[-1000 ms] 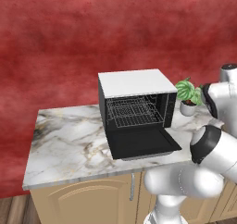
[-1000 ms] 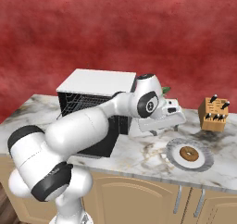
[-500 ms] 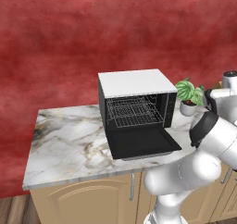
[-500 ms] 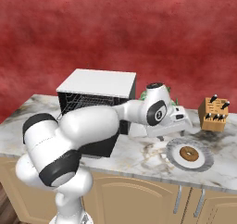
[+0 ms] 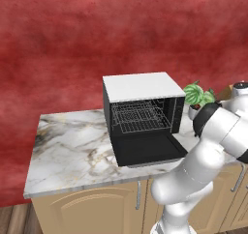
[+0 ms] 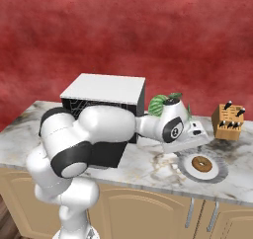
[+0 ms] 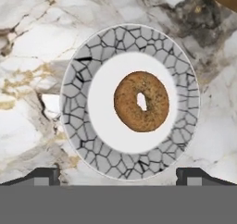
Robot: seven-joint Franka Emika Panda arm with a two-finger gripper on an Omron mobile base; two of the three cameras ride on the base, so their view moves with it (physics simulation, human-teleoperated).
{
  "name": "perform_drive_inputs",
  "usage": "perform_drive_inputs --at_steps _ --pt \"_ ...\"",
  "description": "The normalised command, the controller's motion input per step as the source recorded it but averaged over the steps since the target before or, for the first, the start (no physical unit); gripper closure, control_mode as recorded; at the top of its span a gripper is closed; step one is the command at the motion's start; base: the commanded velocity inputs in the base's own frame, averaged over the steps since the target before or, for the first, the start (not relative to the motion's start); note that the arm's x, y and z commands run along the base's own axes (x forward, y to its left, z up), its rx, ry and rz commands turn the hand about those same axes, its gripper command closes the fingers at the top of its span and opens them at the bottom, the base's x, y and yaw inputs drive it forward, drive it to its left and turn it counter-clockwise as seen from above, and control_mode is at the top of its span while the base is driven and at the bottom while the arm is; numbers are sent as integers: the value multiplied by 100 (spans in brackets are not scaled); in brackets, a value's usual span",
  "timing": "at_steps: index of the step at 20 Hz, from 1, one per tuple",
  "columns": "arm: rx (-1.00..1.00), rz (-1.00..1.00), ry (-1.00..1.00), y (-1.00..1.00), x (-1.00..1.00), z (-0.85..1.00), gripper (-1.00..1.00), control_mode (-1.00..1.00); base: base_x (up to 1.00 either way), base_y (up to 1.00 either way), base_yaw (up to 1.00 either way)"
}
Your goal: Pick up the bagel from the plate, place it on the toaster oven rack, close the door, and set the timer.
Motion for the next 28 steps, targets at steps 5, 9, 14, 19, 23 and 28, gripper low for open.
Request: perform_drive_inputs --at_steps 5,9,14,19,23,28 --pt "0 0 0 -11 9 -27 -100 -100 0 0 0" --pt "0 0 0 -1 13 -18 -100 -100 0 0 0" --pt "0 0 0 0 16 -16 -100 -100 0 0 0" --pt "0 0 0 -14 18 -15 -100 -100 0 0 0" --pt "0 0 0 -20 16 -14 -100 -100 0 0 0" --pt "0 0 0 -17 14 -11 -100 -100 0 0 0"
